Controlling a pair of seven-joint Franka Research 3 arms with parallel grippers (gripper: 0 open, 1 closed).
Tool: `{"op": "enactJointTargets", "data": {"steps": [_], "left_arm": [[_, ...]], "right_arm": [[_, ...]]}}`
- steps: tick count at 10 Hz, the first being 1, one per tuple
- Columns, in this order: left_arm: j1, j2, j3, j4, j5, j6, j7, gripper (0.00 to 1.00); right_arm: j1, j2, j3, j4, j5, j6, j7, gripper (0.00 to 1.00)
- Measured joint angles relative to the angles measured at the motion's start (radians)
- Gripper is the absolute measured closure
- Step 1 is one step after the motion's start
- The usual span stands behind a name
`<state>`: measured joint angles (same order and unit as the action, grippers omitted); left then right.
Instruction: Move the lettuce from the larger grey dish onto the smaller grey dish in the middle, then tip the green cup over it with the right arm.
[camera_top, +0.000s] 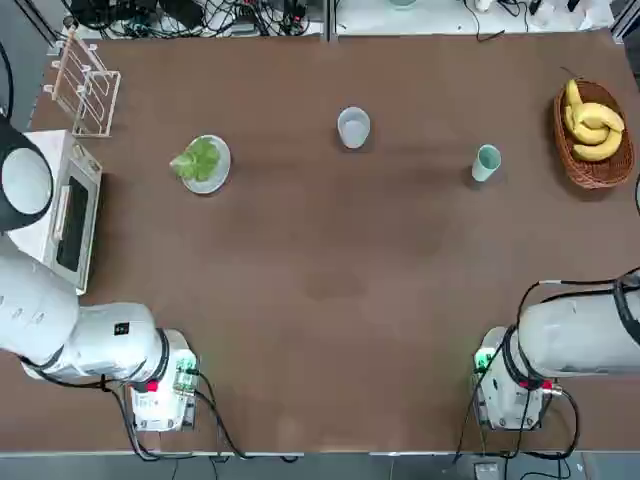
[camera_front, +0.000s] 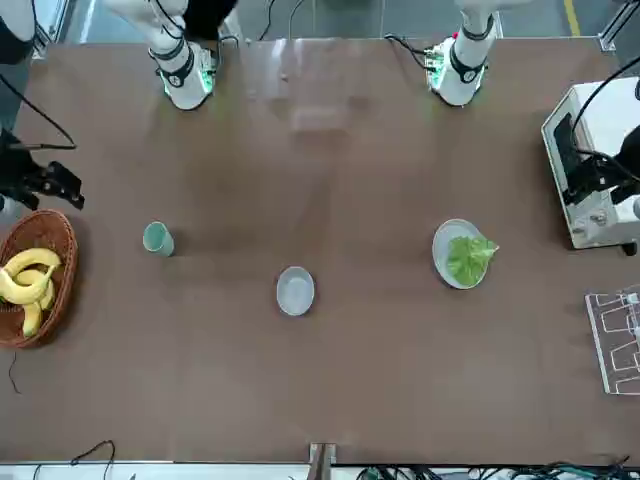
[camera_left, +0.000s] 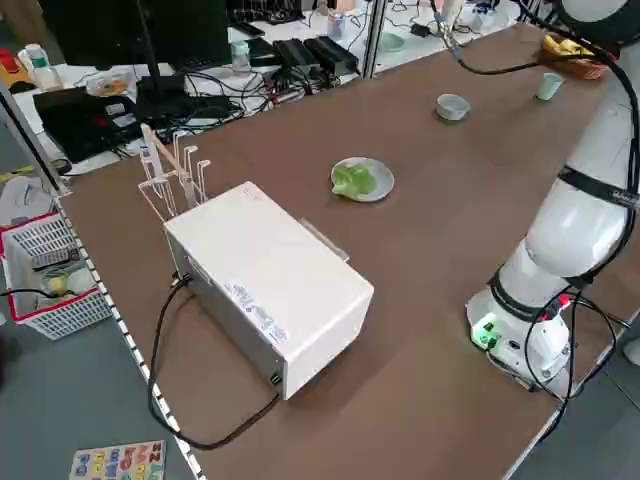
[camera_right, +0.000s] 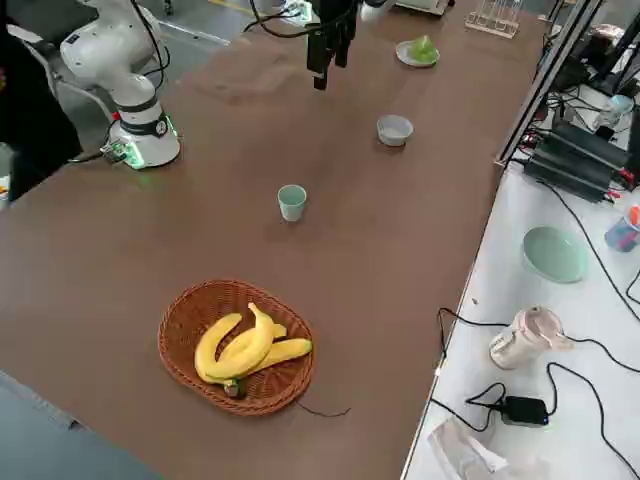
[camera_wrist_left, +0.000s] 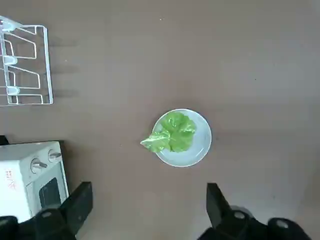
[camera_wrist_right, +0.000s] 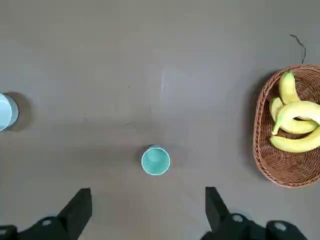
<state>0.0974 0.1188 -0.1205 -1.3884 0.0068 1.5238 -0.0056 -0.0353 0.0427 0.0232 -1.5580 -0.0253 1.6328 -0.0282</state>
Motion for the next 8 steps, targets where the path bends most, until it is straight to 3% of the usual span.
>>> {"op": "enactJointTargets", "data": {"steps": [5, 8], "left_arm": [[0.000, -0.012, 0.001, -0.005, 0.000, 0.000, 0.000, 0.00], [0.005, 0.055, 0.003, -0.020, -0.009, 0.016, 0.000, 0.00]], "right_arm": [[0.001, 0.000, 0.001, 0.000, 0.000, -0.002, 0.000, 0.00], [0.000, 0.000, 0.000, -0.002, 0.000, -0.013, 0.000, 0.00]]}}
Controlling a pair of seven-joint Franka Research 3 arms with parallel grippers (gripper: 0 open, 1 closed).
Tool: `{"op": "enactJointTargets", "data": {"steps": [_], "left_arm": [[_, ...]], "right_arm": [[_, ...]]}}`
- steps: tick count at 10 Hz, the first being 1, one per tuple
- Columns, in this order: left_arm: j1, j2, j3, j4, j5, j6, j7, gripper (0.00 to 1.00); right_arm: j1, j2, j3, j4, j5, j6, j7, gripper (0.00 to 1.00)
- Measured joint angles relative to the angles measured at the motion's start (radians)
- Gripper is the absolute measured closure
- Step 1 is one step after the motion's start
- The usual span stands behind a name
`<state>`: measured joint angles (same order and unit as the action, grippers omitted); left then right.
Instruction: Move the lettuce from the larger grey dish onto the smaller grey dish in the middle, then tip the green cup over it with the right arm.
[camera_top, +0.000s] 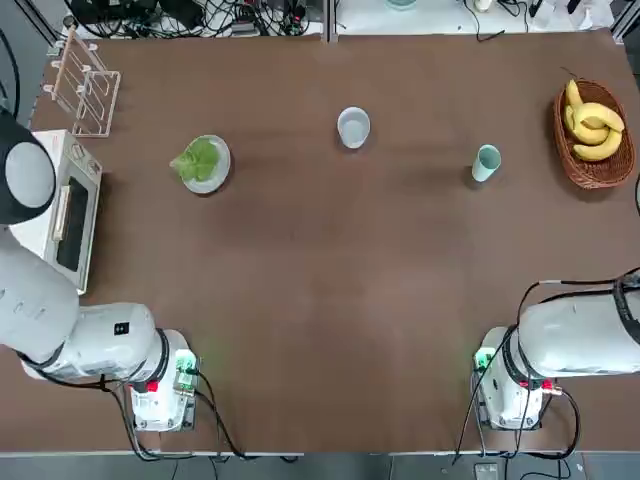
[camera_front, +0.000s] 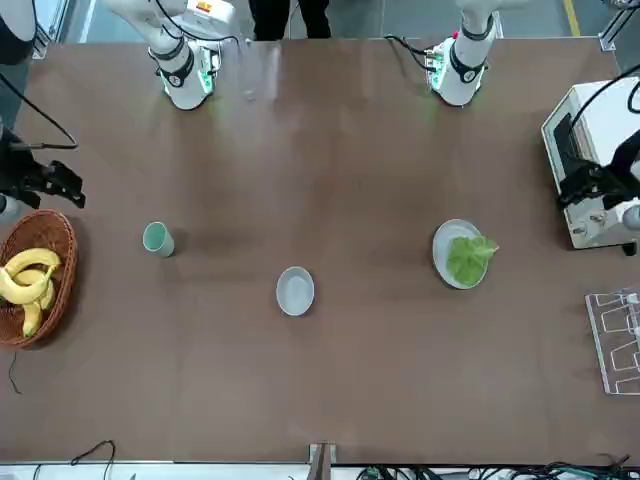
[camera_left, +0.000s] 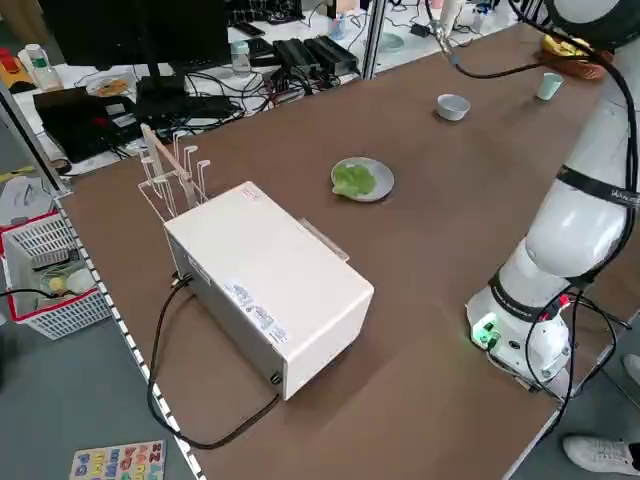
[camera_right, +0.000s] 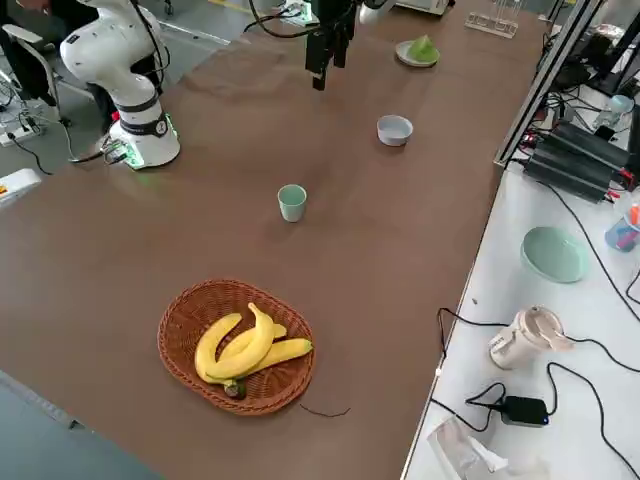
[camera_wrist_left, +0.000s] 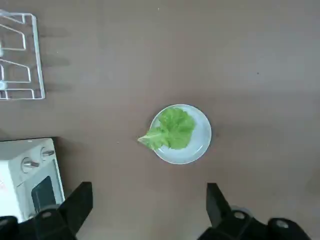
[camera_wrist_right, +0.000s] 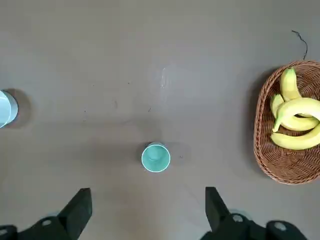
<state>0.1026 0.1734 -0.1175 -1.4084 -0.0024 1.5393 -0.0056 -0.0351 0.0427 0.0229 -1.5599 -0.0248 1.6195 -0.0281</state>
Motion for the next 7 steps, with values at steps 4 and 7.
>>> {"op": "enactJointTargets", "data": {"steps": [4, 7], "left_arm": [[0.014, 0.076, 0.006, -0.204, 0.000, 0.263, -0.005, 0.00], [0.012, 0.076, 0.004, -0.446, 0.000, 0.438, -0.086, 0.00]], "right_arm": [[-0.037, 0.000, -0.008, -0.002, 0.088, -0.029, -0.136, 0.00], [-0.212, 0.006, -0.017, -0.042, 0.274, -0.025, -0.663, 0.00]]}}
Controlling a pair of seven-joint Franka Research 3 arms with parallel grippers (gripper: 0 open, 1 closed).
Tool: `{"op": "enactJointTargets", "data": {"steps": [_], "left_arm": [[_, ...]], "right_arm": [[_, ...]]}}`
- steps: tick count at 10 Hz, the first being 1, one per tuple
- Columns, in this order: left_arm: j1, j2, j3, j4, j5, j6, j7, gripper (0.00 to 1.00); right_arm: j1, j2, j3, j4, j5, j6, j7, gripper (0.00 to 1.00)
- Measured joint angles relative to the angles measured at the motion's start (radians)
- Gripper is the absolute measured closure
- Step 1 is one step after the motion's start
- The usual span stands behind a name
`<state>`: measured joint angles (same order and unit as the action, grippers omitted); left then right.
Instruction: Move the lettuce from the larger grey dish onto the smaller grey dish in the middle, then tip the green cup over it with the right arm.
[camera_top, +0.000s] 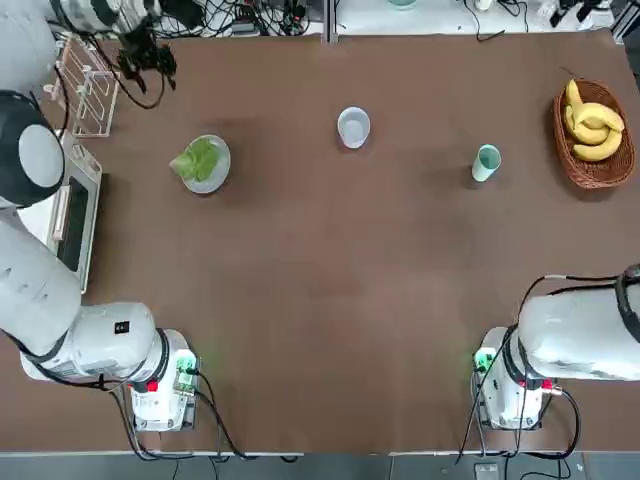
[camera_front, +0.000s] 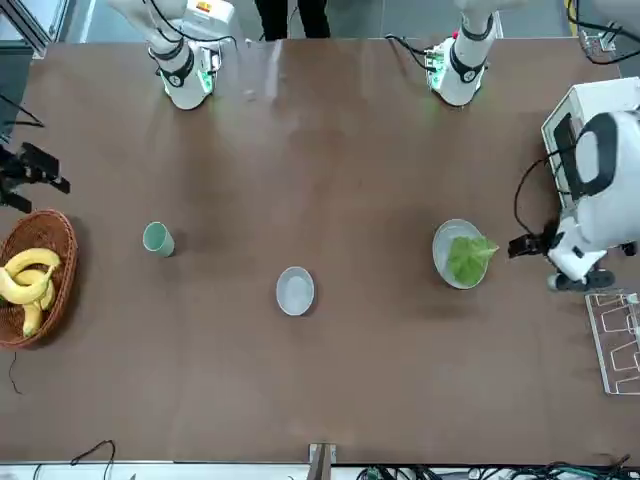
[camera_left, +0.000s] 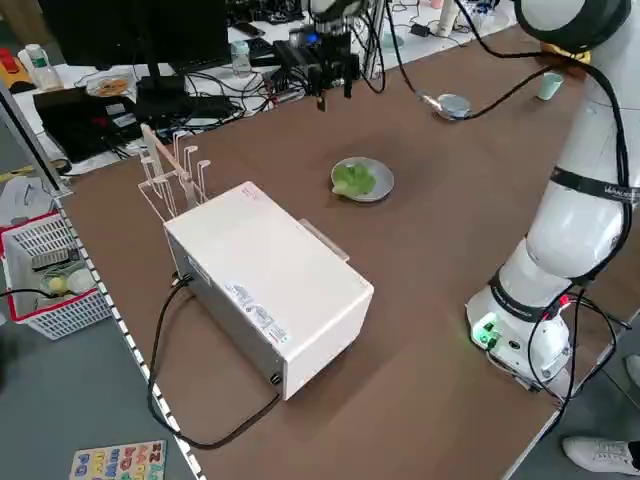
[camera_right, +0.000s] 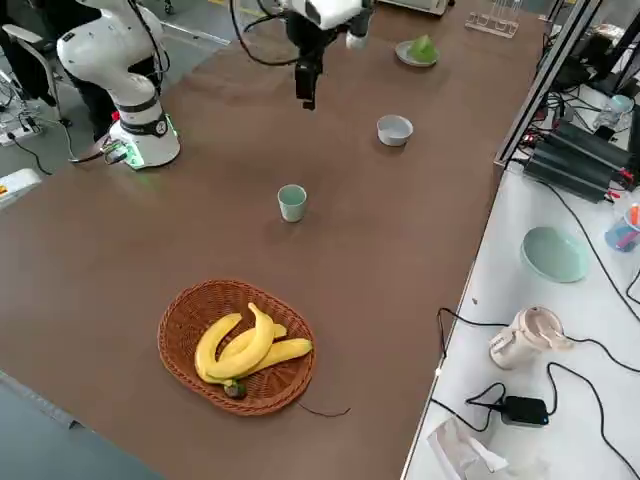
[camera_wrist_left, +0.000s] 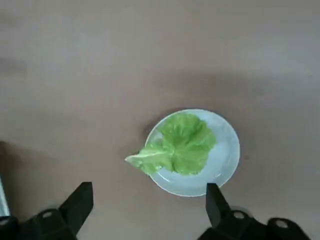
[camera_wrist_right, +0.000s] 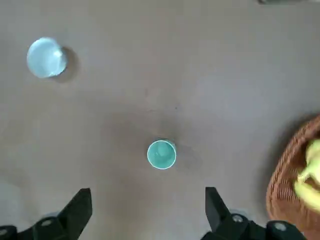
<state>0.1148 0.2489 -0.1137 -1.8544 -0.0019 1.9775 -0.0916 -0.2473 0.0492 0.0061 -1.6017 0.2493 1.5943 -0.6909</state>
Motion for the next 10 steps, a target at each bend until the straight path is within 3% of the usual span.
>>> {"op": "enactJointTargets", "data": {"steps": [2, 4, 8, 10], "left_arm": [[0.000, 0.001, 0.000, -0.145, 0.000, 0.158, -0.016, 0.01], [0.001, 0.020, 0.001, -0.232, 0.000, 0.231, -0.071, 0.04], [0.002, 0.134, 0.003, -0.240, 0.000, 0.325, -0.250, 0.07], [0.002, 0.177, 0.004, -0.207, 0.000, 0.339, -0.323, 0.09]], "right_arm": [[-0.076, 0.031, -0.002, -0.079, 0.105, 0.062, -0.381, 0.00], [-0.117, 0.103, -0.002, -0.119, 0.171, 0.103, -0.697, 0.00], [-0.198, 0.238, -0.001, -0.202, 0.340, 0.151, -1.191, 0.00], [-0.258, 0.294, -0.001, -0.271, 0.441, 0.151, -1.403, 0.00]]}}
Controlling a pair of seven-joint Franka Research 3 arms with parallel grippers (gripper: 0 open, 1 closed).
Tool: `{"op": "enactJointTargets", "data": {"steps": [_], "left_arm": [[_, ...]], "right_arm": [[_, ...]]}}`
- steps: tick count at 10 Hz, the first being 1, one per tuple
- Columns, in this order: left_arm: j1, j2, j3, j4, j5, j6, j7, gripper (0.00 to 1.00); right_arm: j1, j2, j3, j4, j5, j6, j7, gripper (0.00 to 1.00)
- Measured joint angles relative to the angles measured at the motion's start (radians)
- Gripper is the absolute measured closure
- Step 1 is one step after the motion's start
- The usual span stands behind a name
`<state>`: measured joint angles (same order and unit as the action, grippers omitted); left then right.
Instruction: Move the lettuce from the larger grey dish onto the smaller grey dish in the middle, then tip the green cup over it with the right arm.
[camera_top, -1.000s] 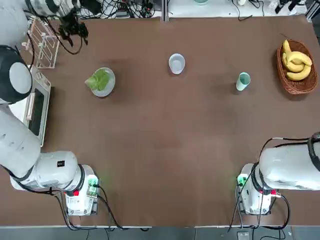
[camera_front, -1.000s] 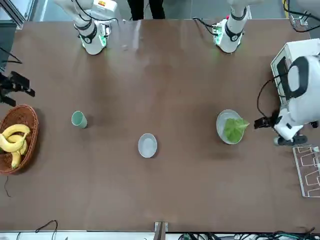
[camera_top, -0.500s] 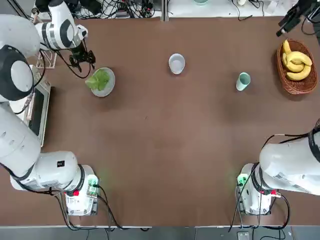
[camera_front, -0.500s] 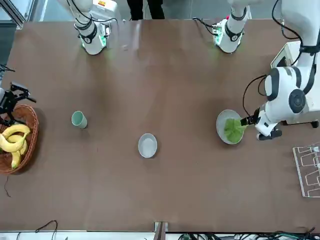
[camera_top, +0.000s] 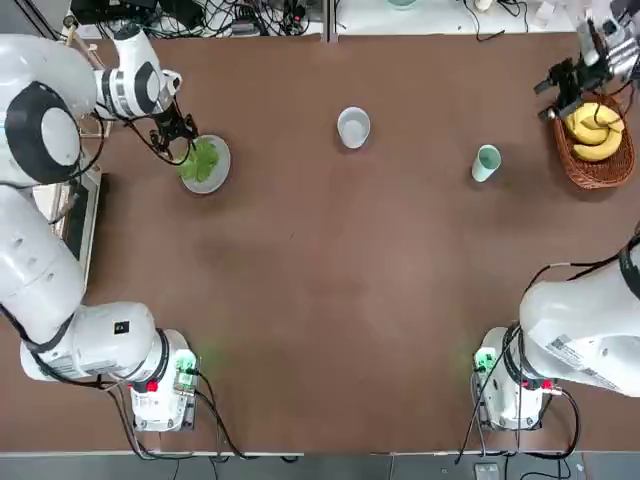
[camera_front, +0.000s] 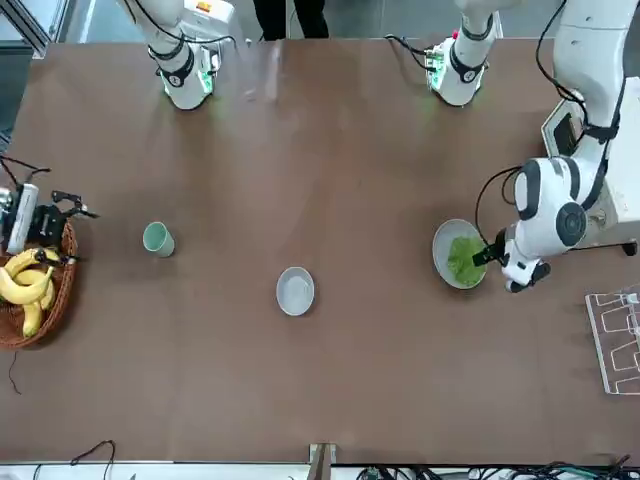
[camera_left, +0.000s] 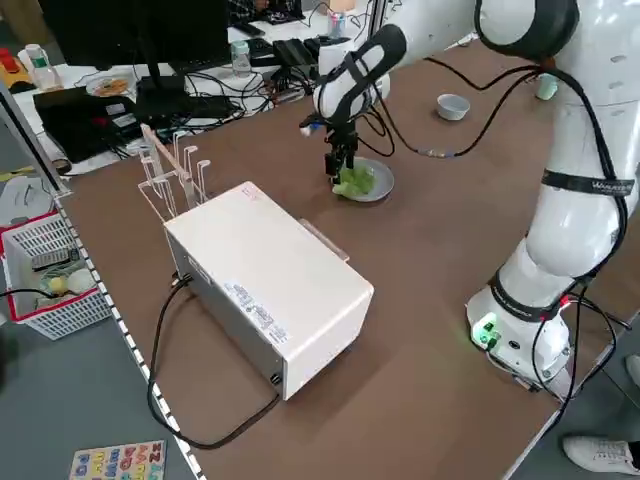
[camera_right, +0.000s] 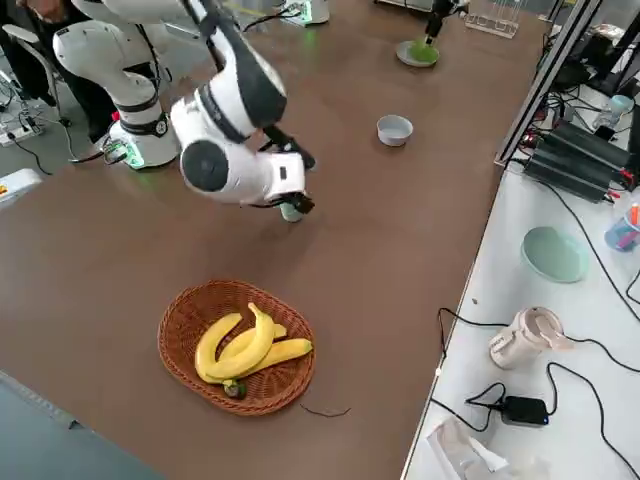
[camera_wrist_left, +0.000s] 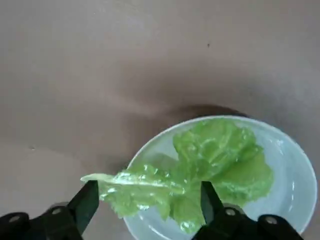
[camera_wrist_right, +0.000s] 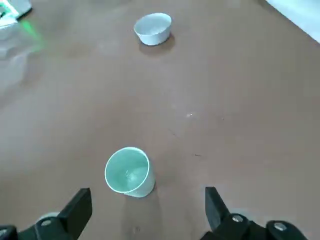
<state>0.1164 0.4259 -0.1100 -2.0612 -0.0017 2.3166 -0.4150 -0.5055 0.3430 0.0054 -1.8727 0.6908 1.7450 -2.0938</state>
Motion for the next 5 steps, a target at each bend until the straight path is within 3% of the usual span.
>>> {"op": "enactJointTargets", "data": {"steps": [2, 4, 5], "left_arm": [[-0.009, 0.035, -0.001, 0.034, 0.020, 0.000, -0.062, 0.12], [-0.011, 0.045, -0.001, 0.040, 0.031, 0.000, -0.078, 0.29], [-0.013, 0.046, -0.001, 0.040, 0.032, -0.002, -0.078, 0.37]], "right_arm": [[-0.037, 0.047, 0.000, -0.056, 0.084, 0.001, -0.188, 0.00], [-0.064, 0.095, 0.011, -0.071, 0.105, 0.001, -0.313, 0.00], [-0.092, 0.124, 0.038, -0.074, 0.114, 0.005, -0.348, 0.00]]}}
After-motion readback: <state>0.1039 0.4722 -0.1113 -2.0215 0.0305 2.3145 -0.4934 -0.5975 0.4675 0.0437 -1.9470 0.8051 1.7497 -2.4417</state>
